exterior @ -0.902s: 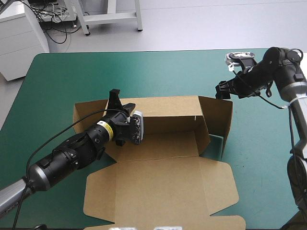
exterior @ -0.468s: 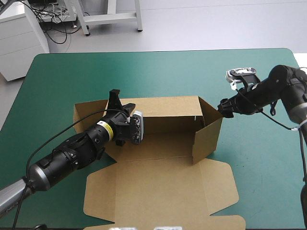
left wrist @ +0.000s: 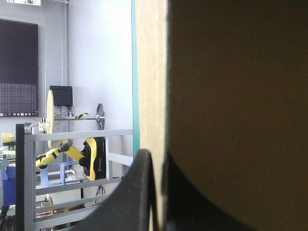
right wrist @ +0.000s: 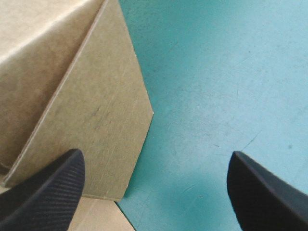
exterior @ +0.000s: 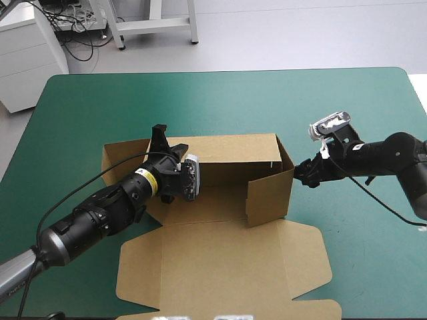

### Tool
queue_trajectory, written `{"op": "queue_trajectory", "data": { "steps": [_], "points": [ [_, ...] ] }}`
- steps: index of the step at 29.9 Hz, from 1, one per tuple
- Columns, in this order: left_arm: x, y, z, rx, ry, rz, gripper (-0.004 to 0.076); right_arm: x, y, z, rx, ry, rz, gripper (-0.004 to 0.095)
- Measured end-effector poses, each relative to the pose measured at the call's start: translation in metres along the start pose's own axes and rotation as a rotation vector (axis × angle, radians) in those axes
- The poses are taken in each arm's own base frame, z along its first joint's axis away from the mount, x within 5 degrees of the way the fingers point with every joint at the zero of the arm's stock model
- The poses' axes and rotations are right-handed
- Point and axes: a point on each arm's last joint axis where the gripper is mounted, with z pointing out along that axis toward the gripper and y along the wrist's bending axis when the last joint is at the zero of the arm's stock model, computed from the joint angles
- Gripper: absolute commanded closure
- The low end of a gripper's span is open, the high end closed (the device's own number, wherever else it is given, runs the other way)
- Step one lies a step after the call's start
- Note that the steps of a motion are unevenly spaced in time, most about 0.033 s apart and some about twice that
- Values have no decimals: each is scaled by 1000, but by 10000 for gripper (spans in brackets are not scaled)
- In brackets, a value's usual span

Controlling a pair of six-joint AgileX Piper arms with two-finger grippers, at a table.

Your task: Fold the box

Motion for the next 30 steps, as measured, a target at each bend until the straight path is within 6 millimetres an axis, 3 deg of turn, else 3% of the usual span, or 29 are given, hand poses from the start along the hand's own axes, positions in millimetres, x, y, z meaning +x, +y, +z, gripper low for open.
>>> {"op": "queue_trajectory", "data": {
  "steps": [18, 30],
  "points": [
    [0, 0, 0, 2, 4, 0, 756, 3, 14, 1, -145, 2, -89, 170],
    [0, 0, 0, 2, 4, 0, 756, -9, 46, 15, -152, -16, -202, 165]
  ]
}}
